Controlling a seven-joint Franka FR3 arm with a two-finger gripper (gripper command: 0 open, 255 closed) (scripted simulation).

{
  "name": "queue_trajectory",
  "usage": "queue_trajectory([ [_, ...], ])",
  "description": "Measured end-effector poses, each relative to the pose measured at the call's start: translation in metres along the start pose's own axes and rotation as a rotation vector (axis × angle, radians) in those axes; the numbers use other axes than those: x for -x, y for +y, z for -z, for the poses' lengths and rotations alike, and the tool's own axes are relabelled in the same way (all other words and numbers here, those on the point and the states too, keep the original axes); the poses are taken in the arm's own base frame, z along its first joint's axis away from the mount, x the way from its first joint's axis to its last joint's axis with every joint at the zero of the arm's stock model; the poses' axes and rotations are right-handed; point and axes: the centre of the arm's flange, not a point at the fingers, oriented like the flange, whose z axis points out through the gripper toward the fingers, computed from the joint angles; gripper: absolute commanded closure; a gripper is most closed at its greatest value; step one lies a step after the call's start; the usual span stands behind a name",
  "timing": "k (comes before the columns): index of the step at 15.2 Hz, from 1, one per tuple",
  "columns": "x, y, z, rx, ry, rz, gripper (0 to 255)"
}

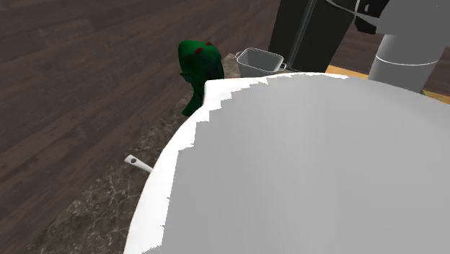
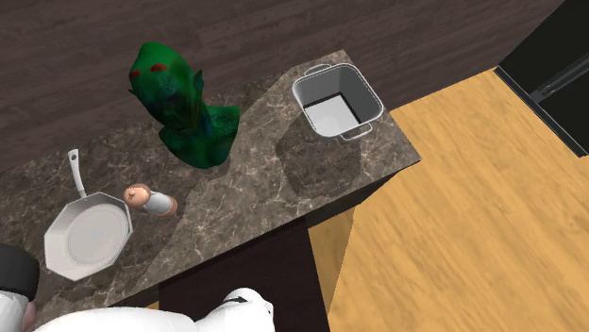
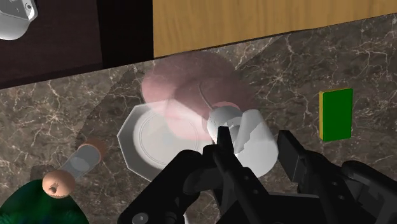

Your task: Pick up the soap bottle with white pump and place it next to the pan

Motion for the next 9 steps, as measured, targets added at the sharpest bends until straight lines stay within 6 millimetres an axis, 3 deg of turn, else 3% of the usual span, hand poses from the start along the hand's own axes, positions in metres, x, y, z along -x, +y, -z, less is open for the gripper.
queue_trajectory([
  [3,0.004,-0.011,-0.011,0.001,0.005,-0.004,255],
  [9,0.004,-0.015,-0.043,0.002,0.007,-0.004,255],
])
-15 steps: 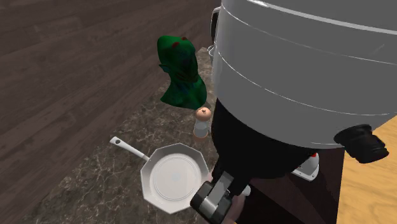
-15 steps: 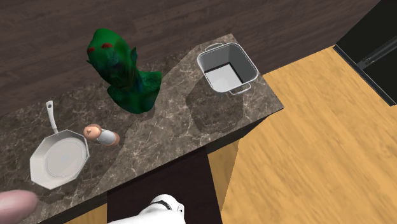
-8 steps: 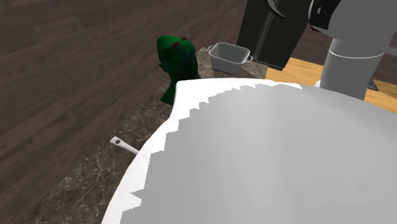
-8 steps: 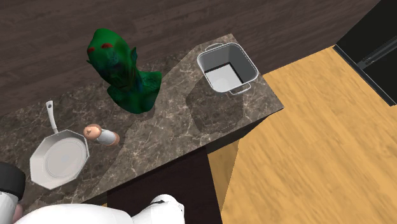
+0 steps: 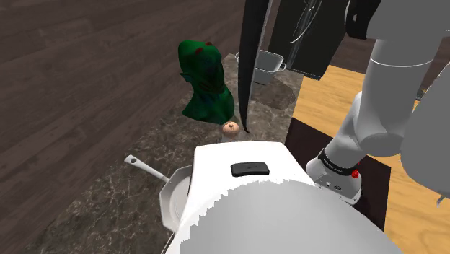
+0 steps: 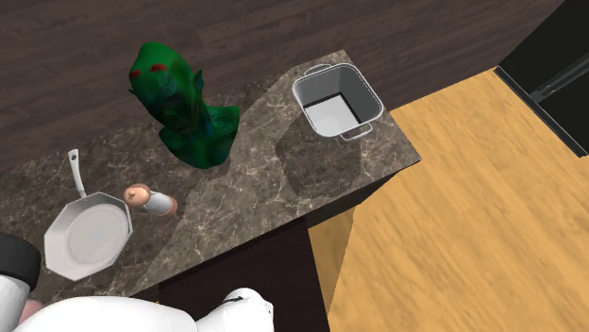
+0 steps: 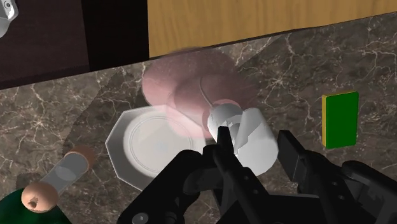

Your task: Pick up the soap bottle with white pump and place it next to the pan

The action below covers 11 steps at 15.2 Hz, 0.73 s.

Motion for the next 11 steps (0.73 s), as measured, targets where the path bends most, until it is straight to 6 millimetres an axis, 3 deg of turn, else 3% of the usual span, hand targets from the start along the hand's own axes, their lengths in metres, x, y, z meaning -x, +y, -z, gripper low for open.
queue_trajectory([
  [11,-0.001,-0.001,-0.059,0.0,0.0,0.0,255],
])
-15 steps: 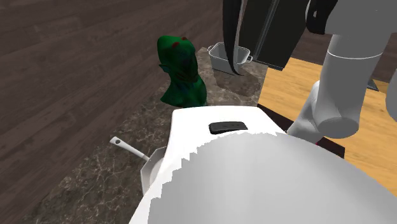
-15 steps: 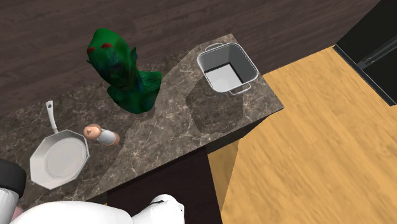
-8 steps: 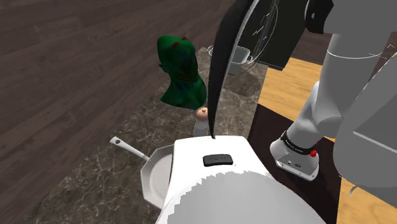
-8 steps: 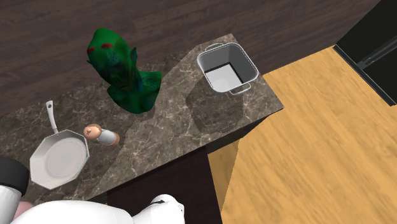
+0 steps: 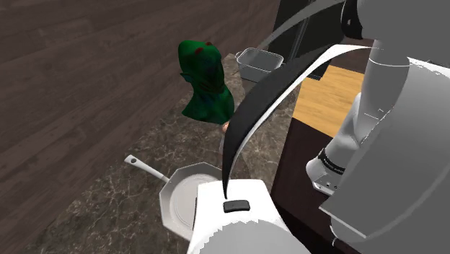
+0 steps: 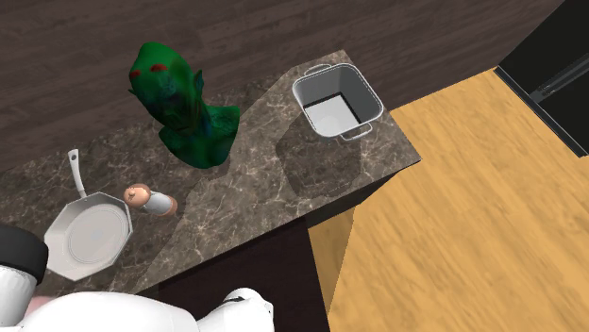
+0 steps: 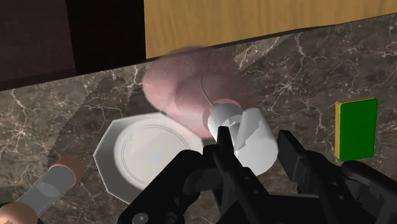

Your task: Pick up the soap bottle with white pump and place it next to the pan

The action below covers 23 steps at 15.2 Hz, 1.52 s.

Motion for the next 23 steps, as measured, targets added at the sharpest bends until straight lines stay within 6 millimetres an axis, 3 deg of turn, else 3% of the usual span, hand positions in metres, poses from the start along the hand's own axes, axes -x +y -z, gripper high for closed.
queue_trajectory([
  [5,0.0,0.002,-0.025,0.0,0.0,0.0,255],
  [10,0.0,0.001,-0.026,-0.005,0.001,0.0,255],
  [11,0.0,0.001,-0.026,-0.005,0.001,0.0,0],
  [17,0.0,0.001,-0.028,-0.001,0.0,0.0,0],
  [23,0.0,0.001,0.019,-0.002,0.001,0.0,0],
])
